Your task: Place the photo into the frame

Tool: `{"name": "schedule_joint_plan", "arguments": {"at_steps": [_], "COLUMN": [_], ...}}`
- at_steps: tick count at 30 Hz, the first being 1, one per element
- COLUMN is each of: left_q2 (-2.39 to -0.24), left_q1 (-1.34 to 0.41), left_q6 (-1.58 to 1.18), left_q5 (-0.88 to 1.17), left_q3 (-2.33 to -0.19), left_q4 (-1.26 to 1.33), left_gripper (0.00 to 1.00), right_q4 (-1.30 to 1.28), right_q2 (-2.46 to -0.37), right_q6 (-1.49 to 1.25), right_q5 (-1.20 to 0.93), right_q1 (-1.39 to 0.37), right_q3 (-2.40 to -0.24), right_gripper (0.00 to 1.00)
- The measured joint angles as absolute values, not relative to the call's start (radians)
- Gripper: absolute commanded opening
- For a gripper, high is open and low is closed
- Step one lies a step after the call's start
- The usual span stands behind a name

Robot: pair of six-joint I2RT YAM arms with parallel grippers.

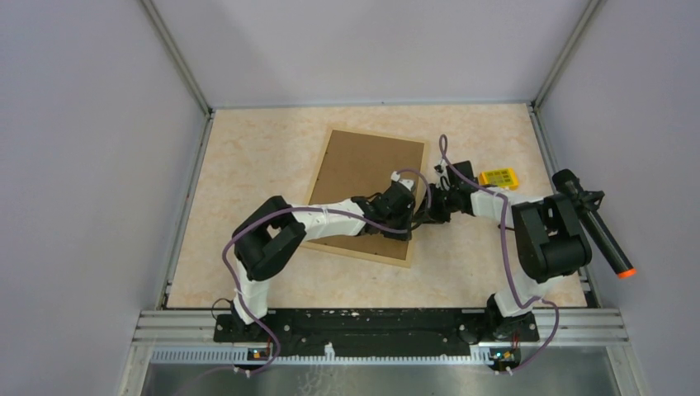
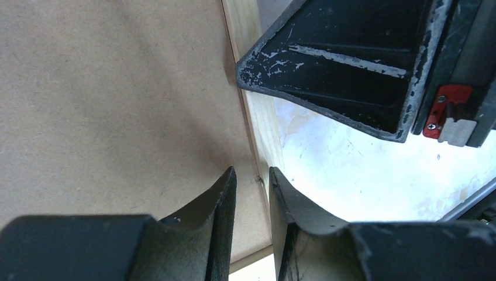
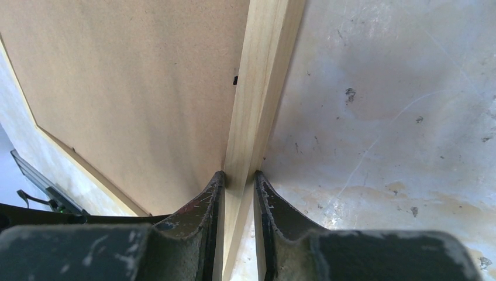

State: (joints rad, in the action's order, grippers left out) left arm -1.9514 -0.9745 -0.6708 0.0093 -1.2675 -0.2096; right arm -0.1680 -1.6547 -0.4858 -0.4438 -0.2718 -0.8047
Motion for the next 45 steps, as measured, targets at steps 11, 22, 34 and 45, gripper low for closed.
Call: {"name": "schedule_joint_plan", "arguments": {"at_steps": [11, 22, 34, 45], "left_q2": [-1.916, -1.808, -1.891, -1.91], "left_q1": [-0.98, -0.98, -1.009, -1.028], "left_q6": [-0.652, -0.606, -0.606, -0.607], "left_q5": [-0.001, -0.032, -0.137, -0.182], "left_q3": [-1.227, -1.112, -1.238, -1.262], "left_q4": [-0.204, -0.212, -0.323, -0.345], "left_gripper": [0.43, 0.7, 0.58, 0.59], "right_q4": [-0.155, -0.15, -0.145, -0.145], "right_q2": [-1.67, -1.674, -1.679, -1.679], "right_q6": [-0.484, -0.484, -0.484, -0.484], "right_q5": [-0.491, -0.504, -0.517, -0.517], "right_q1": [-0.273, -0.273, -0.271, -0.271], "right_q3": [-0.8, -0.799, -0.799, -0.798], "right_gripper": [0.0, 0.0, 0.0, 0.0]}}
